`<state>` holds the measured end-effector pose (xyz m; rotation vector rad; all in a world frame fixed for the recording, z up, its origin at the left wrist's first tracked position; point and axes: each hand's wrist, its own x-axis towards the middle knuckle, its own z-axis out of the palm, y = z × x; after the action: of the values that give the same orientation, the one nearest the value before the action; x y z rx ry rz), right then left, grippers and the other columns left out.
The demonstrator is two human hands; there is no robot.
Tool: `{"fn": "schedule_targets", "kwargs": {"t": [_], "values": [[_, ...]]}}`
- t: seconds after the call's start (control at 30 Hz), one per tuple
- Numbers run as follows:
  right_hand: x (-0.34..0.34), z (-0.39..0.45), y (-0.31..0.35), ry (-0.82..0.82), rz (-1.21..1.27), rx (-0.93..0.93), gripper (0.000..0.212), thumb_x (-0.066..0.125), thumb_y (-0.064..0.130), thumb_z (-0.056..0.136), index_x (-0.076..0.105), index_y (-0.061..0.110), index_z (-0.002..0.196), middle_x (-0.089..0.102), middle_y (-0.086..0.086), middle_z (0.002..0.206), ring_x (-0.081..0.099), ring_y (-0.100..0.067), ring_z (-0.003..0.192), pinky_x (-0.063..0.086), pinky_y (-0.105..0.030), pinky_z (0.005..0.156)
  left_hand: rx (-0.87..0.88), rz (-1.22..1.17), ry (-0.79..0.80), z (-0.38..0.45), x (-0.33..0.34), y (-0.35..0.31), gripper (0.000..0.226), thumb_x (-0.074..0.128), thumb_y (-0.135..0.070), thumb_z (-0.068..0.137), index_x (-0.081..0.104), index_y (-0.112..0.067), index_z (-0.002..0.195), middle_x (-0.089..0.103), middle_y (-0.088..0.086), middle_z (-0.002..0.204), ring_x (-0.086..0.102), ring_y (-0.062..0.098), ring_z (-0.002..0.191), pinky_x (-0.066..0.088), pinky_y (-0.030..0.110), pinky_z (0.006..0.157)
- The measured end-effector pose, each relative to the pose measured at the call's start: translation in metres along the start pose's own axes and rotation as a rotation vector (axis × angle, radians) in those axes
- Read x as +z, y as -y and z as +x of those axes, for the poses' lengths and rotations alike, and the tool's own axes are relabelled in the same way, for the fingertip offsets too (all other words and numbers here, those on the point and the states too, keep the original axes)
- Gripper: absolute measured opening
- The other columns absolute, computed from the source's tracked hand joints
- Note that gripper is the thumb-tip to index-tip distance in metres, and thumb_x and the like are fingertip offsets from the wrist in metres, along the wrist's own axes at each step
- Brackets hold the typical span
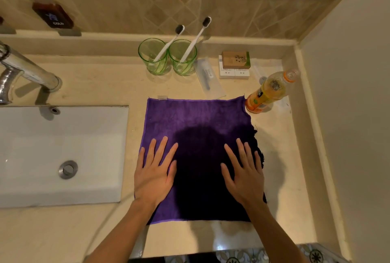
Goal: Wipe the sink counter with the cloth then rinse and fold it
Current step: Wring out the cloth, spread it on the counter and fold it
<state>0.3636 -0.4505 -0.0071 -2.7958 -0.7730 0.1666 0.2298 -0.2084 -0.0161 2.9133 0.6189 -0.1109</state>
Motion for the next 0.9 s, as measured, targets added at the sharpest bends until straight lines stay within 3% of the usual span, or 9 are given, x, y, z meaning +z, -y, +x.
{"fn": "schedule_targets", "kwargs": {"t": [0.1,0.17,0.27,0.33,0.4,0.5,0.6,0.67,0.9], "values": [[-0.005,0.002,0.001,0.008,0.006,-0.005,0.054,0.041,0.049,0.100,0.042,0.035,0.152,0.027,0.001,0.166,0.017,-0.020,0.156,0.018,-0.048,0.125,-0.012,-0.037,0.001,0.005,-0.009,-0.001,0.051,0.031,-0.044,0.105,0.035,-0.037,0.155,0.029,-0.005,0.166,0.023,0.025,0.155,0.022,0.048,0.123],[-0.013,0.013,0.003,-0.017,0.006,-0.007,0.045,0.042,0.043,0.100,0.058,0.029,0.140,0.044,-0.002,0.158,0.035,-0.023,0.149,0.031,-0.049,0.118,-0.030,-0.133,-0.053,0.020,-0.023,0.001,0.042,0.036,-0.039,0.103,0.056,-0.032,0.139,0.053,-0.005,0.150,0.046,0.024,0.141,0.034,0.044,0.108],[-0.035,0.056,0.008,-0.100,0.061,0.037,0.031,0.048,0.030,0.100,0.072,0.012,0.106,0.072,-0.009,0.115,0.066,-0.025,0.105,0.052,-0.040,0.089,-0.068,-0.370,-0.112,0.060,-0.048,0.010,0.027,0.044,-0.024,0.101,0.066,-0.020,0.115,0.069,0.001,0.114,0.062,0.026,0.105,0.042,0.040,0.087],[-0.050,0.092,0.013,-0.105,0.152,0.017,0.018,0.053,0.019,0.101,0.067,0.008,0.099,0.070,-0.010,0.097,0.059,-0.021,0.087,0.052,-0.036,0.078,-0.072,-0.446,-0.130,0.093,-0.059,0.020,0.022,0.047,-0.018,0.103,0.067,-0.014,0.111,0.068,0.007,0.109,0.060,0.029,0.101,0.046,0.042,0.087],[-0.059,0.127,0.016,-0.045,0.214,-0.001,0.015,0.051,0.013,0.101,0.064,0.007,0.105,0.065,-0.010,0.102,0.055,-0.021,0.089,0.052,-0.038,0.082,-0.073,-0.469,-0.123,0.125,-0.065,0.031,0.021,0.050,-0.017,0.102,0.068,-0.011,0.112,0.066,0.011,0.111,0.057,0.029,0.104,0.044,0.038,0.091],[-0.060,0.171,0.019,0.047,0.095,-0.073,0.027,0.053,0.002,0.094,0.059,0.000,0.119,0.057,-0.018,0.125,0.058,-0.034,0.104,0.050,-0.043,0.093,-0.103,-0.485,-0.044,0.164,-0.071,0.046,0.024,0.057,-0.020,0.100,0.067,-0.008,0.119,0.060,0.015,0.119,0.059,0.031,0.107,0.047,0.039,0.093],[-0.067,0.202,0.027,0.314,-0.042,0.008,0.042,0.057,-0.004,0.088,0.050,0.001,0.129,0.040,-0.017,0.141,0.051,-0.036,0.117,0.049,-0.047,0.097,-0.107,-0.450,0.085,0.184,-0.072,0.058,0.029,0.066,-0.023,0.096,0.066,-0.007,0.120,0.054,0.016,0.122,0.059,0.032,0.104,0.050,0.040,0.093],[-0.071,0.212,0.030,0.405,-0.173,0.088,0.043,0.059,-0.004,0.089,0.048,0.001,0.130,0.038,-0.017,0.139,0.045,-0.037,0.122,0.049,-0.048,0.099,-0.092,-0.436,0.101,0.188,-0.069,0.063,0.025,0.069,-0.018,0.093,0.066,-0.006,0.115,0.052,0.016,0.120,0.059,0.033,0.102,0.051,0.042,0.093],[-0.072,0.217,0.026,0.409,-0.290,0.055,0.040,0.043,-0.014,0.093,0.046,-0.004,0.131,0.039,-0.022,0.134,0.043,-0.039,0.123,0.045,-0.048,0.100,-0.156,-0.439,0.114,0.193,-0.065,0.070,0.018,0.072,-0.019,0.091,0.063,-0.006,0.098,0.059,0.015,0.104,0.056,0.029,0.092,0.042,0.036,0.079]]}}
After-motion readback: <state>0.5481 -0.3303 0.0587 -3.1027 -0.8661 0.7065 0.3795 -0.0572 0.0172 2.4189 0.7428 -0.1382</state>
